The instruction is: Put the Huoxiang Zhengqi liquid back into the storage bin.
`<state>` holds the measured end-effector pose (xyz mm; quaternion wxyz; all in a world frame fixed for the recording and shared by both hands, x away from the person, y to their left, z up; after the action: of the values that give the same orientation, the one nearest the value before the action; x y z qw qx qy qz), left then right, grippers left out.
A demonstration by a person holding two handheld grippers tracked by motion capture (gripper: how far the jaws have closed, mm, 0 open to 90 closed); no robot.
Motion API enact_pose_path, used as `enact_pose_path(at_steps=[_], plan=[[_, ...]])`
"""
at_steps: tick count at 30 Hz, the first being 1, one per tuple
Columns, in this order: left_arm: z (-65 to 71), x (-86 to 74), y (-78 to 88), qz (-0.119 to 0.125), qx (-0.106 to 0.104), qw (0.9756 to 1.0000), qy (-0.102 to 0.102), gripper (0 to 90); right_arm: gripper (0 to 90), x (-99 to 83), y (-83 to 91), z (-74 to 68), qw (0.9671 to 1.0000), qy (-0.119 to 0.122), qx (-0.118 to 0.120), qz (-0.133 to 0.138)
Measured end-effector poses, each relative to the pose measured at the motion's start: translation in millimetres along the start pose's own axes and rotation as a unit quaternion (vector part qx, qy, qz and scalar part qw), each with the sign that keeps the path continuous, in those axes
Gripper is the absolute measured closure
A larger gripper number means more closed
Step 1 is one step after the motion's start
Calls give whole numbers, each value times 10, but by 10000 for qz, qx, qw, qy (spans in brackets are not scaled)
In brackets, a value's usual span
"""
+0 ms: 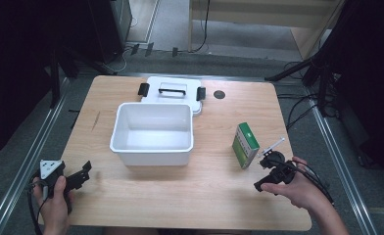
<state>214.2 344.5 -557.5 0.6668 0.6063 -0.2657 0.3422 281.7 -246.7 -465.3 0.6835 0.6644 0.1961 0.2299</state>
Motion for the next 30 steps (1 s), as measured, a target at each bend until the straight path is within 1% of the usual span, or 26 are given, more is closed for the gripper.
enact_pose_path(at_steps=[1, 2, 3, 6, 8, 10, 11, 12, 13, 15, 16, 17, 18, 20, 21, 22, 24, 26, 27, 30], plan=[[-1, 0, -1, -7, -1, 10000, 5, 91, 160, 40, 44, -9, 9999, -12, 44, -110], [-2, 0, -3, -4, -10, 10000, 13, 91, 159, 123, 140, -11, 9996, -103, 34, -256], [-3, 1, -5, -7, -19, 10000, 20, 91, 159, 164, 188, -12, 9994, -174, 29, -314], [-7, 3, -6, -25, -38, 10000, 38, 91, 165, 280, 311, -15, 9988, -277, 36, -402], [-10, 3, -10, -14, -50, 10000, 64, 91, 212, 351, 377, -14, 9983, -374, 84, -445], [-13, 5, -12, -29, -67, 9999, 90, 91, 231, 407, 439, -40, 9978, -440, 156, -465], [-13, 5, -12, -29, -67, 9999, 90, 91, 231, 407, 439, -40, 9978, -440, 156, -465], [-16, 5, -13, -33, -75, 9999, 92, 91, 273, 456, 482, -67, 9980, -428, 178, -433], [-20, 7, -14, -57, -85, 9999, 97, 91, 280, 483, 506, -78, 9969, -554, 258, -495], [-21, 7, -17, -63, -91, 9999, 102, 91, 263, 547, 544, -79, 9924, -889, 590, -620], [-23, 8, -19, -73, -112, 9999, 104, 91, 256, 574, 561, -77, 9906, -995, 665, -656], [-23, 8, -19, -73, -112, 9999, 104, 91, 258, 600, 581, -80, 9897, -1067, 678, -676], [-27, 11, -25, -93, -141, 9998, 144, 91, 268, 624, 595, -80, 9901, -1064, 619, -670], [-29, 11, -23, -94, -146, 9997, 147, 91, 298, 667, 628, -73, 9906, -1070, 528, -666], [-29, 11, -23, -94, -146, 9997, 147, 91, 298, 667, 628, -73, 9906, -1070, 528, -666], [-26, 11, -25, -102, -139, 9998, 138, 91, 317, 708, 658, -62, 9899, -1135, 548, -653], [-27, 12, -26, -116, -138, 9998, 117, 91, 326, 750, 687, -44, 9895, -1173, 606, -592], [-28, 13, -27, -127, -142, 9998, 113, 91, 330, 793, 707, -30, 9899, -1162, 616, -536], [-28, 13, -28, -120, -141, 9998, 121, 91, 339, 815, 710, -24, 9905, -1134, 580, -515], [-30, 12, -27, -123, -160, 9997, 131, 91, 347, 886, 718, 0, 9904, -1151, 557, -521]])
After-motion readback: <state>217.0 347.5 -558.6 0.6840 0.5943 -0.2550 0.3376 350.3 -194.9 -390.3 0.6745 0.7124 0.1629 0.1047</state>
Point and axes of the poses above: each handheld gripper's, and its own axes: y roughly backward along the jaws, x roughly out of its top, z roughly to its right, the point moved 1 cm from there along -y, roughly forward along the jaws, and after that the axes turned 7 degrees about -z, right-handed, at the moved point
